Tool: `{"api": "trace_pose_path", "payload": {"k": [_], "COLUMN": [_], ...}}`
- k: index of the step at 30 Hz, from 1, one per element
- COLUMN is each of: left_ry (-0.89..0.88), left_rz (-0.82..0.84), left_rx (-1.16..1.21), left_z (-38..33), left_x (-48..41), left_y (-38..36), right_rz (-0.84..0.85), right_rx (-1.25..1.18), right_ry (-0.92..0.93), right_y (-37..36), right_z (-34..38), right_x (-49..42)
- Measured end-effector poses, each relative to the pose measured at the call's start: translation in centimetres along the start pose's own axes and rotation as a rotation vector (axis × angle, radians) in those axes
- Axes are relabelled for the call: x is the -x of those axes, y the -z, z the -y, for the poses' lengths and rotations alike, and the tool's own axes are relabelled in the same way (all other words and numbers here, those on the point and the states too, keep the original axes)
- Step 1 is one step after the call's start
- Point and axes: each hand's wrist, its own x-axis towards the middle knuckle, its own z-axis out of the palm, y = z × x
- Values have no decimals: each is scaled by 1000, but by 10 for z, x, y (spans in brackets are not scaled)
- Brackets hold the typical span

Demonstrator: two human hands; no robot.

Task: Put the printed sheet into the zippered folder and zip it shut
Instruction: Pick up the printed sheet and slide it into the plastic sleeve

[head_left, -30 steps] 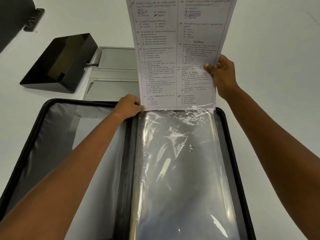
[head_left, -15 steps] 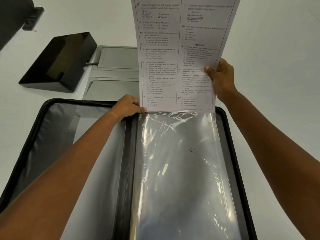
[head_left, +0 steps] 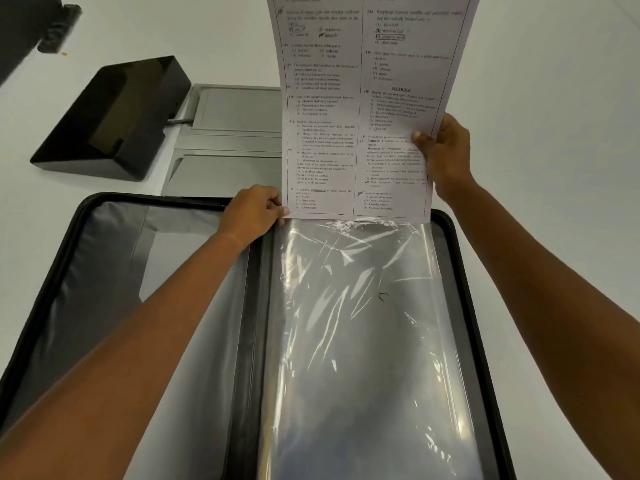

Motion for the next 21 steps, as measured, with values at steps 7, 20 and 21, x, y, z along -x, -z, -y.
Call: {"api": "trace_pose_path", "payload": {"k": [7, 20, 21], "left_ry": [92, 88, 75], "left_rz": [-2, -18, -12], "left_rx": [151, -103, -126], "left_z": [-1, -4, -3], "left_x": [2, 7, 8], "left_y": [-1, -2, -2], "right_rz": [-3, 96, 98], "right_rx": [42, 188, 208], "right_ry": [-18, 51, 59], "right_y": [0, -1, -1], "right_z": [-1, 12, 13], "right_x": [-2, -2, -1]}}
